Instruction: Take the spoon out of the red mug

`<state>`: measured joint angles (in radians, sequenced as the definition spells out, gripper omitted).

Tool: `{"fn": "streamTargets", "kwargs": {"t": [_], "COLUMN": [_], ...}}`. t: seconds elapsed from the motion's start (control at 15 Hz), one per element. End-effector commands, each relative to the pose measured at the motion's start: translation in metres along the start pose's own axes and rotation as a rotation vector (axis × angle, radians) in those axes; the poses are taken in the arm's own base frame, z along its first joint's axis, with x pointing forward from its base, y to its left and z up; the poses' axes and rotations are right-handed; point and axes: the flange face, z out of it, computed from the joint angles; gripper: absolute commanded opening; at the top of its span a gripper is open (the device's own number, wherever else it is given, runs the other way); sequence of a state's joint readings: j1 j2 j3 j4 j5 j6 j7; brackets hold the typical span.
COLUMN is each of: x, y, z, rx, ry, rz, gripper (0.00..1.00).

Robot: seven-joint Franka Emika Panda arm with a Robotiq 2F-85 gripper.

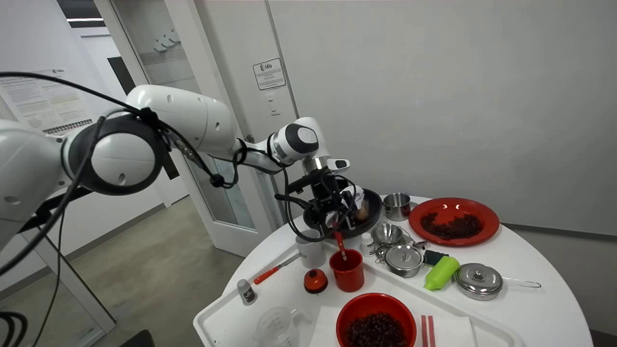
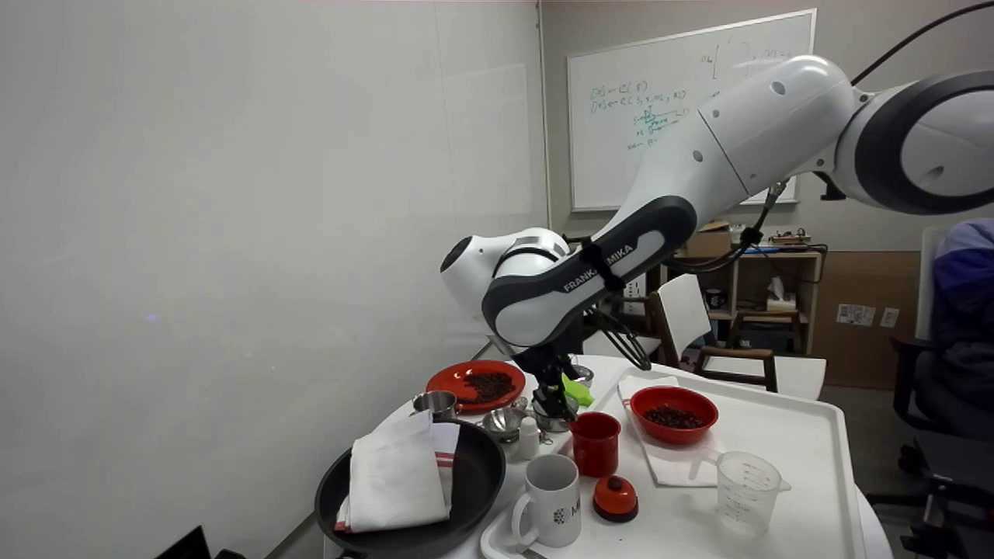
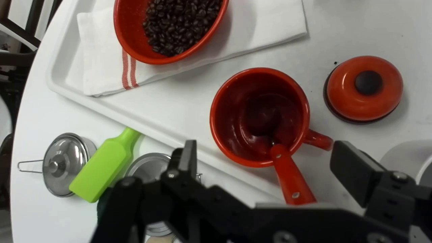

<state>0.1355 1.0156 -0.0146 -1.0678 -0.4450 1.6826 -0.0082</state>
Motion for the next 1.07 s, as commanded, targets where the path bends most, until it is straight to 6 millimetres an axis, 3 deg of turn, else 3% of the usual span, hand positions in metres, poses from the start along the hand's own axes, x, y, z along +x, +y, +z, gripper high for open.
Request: {"fn": "streamTargets", "kwargs": {"t": [0.0,0.07,0.13,0.2,0.73,1.0], "x": [0.01,0.011,0.012,0.013,0.017,0.021], "y": [-0.006,-0.007,-0.008,-0.009,-0.011,-0.019], "z": [-0.002,-0.003,-0.004,-0.004,-0.008,-0.007], "rx": [0.009,0.009,0.01,0.011,0.007,0.006], "ry": [-0.017,-0.018,-0.019,-0.021,-0.027,-0.027], "rz": [-0.023,-0.025,-0.028,-0.029,-0.033,-0.05], "gripper": [1.0,1.0,0.94,0.74,0.12,0.03]}}
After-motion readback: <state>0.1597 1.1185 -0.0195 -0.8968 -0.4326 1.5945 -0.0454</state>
